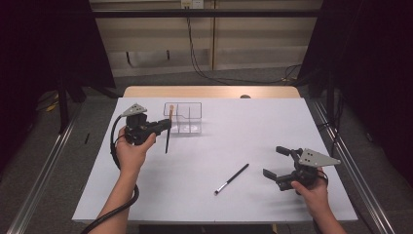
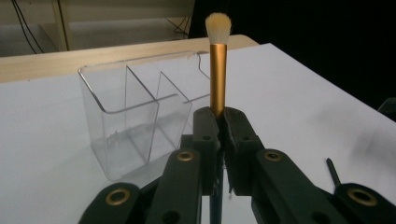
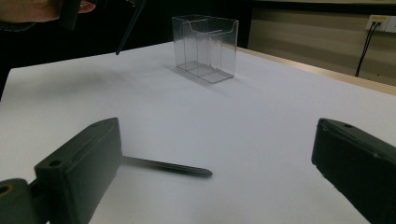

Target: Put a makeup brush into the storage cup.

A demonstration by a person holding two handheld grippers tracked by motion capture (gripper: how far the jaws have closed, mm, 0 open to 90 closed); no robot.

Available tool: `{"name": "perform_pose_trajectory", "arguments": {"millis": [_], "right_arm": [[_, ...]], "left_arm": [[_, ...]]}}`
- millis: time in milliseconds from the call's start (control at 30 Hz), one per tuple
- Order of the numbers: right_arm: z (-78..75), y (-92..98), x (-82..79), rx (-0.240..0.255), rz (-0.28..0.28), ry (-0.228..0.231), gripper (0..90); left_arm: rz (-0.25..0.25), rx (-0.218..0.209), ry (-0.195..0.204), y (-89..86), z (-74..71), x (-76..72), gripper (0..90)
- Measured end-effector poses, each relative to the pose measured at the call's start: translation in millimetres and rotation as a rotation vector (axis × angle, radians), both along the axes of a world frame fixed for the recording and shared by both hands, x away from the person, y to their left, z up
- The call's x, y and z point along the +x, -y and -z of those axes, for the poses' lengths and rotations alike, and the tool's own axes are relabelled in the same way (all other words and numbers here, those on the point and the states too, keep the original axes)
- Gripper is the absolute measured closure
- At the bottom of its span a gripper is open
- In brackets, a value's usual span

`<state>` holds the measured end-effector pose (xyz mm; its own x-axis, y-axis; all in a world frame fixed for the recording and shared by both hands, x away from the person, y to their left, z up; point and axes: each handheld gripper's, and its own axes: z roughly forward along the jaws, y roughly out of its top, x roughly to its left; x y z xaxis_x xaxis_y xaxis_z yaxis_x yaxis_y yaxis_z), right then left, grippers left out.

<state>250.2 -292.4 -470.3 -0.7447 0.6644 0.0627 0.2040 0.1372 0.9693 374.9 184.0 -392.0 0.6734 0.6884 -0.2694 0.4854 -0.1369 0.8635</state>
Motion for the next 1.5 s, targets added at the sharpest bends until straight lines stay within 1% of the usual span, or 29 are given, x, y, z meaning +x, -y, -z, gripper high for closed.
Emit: {"name": "perform_pose_trajectory", "arguments": {"millis": [67,100,200,233,300,333,433,467,567,633,667,767,900,1233,1367,1500], "right_arm": [[0.0,-0.1,0.0,0.0,0.001,-0.001,1.3],[0.0,0.0,0.0,0.001,0.0,0.0,1.2],[0.1,0.2,0.1,0.0,0.0,0.001,1.2],[0.2,0.2,0.1,0.002,0.002,-0.002,1.3],[0.1,0.3,0.1,0.0,0.0,0.0,1.2],[0.0,0.2,0.1,0.0,0.0,0.001,1.2],[0.0,0.1,0.1,-0.003,-0.002,0.001,1.2],[0.1,0.0,0.1,-0.004,-0.002,0.002,1.2],[0.1,-0.1,0.2,-0.005,-0.002,0.003,1.2],[0.3,0.0,0.3,-0.004,0.0,0.0,1.2],[0.3,0.0,0.3,-0.004,0.0,0.0,1.2],[0.1,-0.1,0.3,-0.005,-0.002,0.003,1.2],[0.1,-0.3,0.2,-0.009,-0.002,0.003,1.2],[0.0,-0.3,0.4,-0.009,-0.003,0.006,1.2],[0.0,-0.2,0.3,-0.01,-0.003,0.005,1.2],[0.2,-0.2,0.4,-0.011,-0.004,0.006,1.2]], "left_arm": [[-0.003,-0.008,0.017,0.2,-0.7,0.2,84.2],[-0.01,-0.004,0.025,0.5,-1.0,0.0,84.2],[-0.041,-0.022,0.066,1.3,-1.1,-1.1,84.2],[-0.046,-0.038,0.078,1.3,-0.8,-1.0,84.2],[-0.053,-0.069,0.085,0.8,-0.7,-0.6,84.1],[-0.058,-0.08,0.097,0.5,-0.6,-0.4,84.2],[-0.065,-0.099,0.117,1.3,-1.5,0.6,84.1],[-0.065,-0.103,0.117,1.7,-2.0,1.1,84.2],[-0.074,-0.107,0.132,3.0,-3.4,1.8,84.1],[-0.084,-0.109,0.151,3.2,-3.8,2.2,84.1],[-0.087,-0.113,0.152,3.5,-4.4,2.4,84.1],[-0.095,-0.11,0.173,3.5,-6.4,3.6,84.1],[-0.101,-0.116,0.179,3.4,-10.5,5.7,84.1],[-0.106,-0.096,0.194,3.3,-18.7,13.9,84.2],[-0.108,-0.083,0.208,3.6,-22.1,17.0,84.2],[-0.107,-0.093,0.214,4.5,-26.9,19.0,84.2]]}}
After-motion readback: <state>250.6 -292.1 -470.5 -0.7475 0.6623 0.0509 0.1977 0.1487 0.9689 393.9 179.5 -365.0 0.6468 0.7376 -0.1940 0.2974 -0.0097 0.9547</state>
